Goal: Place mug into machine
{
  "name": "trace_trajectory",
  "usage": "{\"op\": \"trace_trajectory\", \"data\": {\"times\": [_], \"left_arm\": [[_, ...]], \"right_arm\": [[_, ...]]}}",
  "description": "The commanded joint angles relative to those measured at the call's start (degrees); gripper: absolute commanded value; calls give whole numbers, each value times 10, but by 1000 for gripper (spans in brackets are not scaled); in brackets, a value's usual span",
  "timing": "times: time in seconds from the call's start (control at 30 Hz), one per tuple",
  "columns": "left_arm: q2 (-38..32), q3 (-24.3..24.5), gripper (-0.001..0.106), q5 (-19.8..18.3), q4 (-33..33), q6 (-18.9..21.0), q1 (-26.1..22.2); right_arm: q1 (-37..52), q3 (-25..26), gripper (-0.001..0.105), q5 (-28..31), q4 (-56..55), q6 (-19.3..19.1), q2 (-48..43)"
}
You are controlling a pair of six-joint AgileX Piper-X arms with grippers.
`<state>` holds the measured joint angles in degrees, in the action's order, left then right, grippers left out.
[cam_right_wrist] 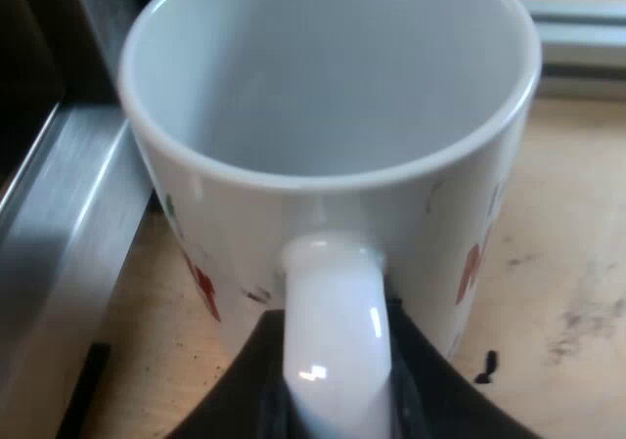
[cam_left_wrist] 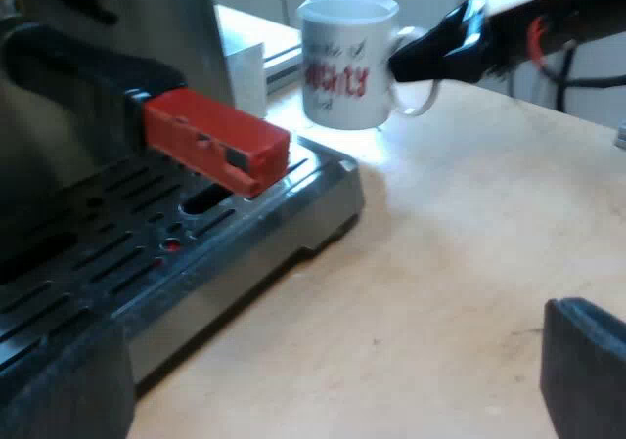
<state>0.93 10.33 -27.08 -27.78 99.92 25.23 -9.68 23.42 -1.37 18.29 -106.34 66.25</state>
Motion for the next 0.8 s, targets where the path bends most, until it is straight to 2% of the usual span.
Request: {"op": "trace_trajectory", "data": {"times": [0.03,0.1,0.13,0.17,0.27,0.33,0.37,0.4,0.43,0.57,0.63,0.8], "left_arm": [[2,2,85,42,5,1,1],[2,2,85,47,5,1,1],[2,2,85,51,5,1,1],[2,2,85,51,5,1,1],[2,2,85,75,5,1,1],[2,2,85,81,5,1,1],[2,2,85,85,5,1,1],[2,2,85,117,5,1,1],[2,2,85,132,5,1,1],[2,-5,85,148,7,1,1],[2,-7,85,148,8,1,1],[2,-12,85,148,12,1,1]], "right_arm": [[0,5,0,-1,-60,-20,-76],[0,5,0,-1,-100,-20,-118],[0,5,0,-1,-156,-20,-184],[0,5,0,-1,-167,-20,-190],[0,5,0,-5,-250,-20,-277],[0,7,0,-29,-328,-20,-355],[0,8,0,-36,-345,-20,-366],[0,12,0,-46,-380,-20,-397],[0,18,0,-53,-406,-20,-424],[0,36,0,-85,-487,-18,-482],[0,37,0,-88,-494,-18,-486],[0,45,0,-147,-520,-15,-507]]}}
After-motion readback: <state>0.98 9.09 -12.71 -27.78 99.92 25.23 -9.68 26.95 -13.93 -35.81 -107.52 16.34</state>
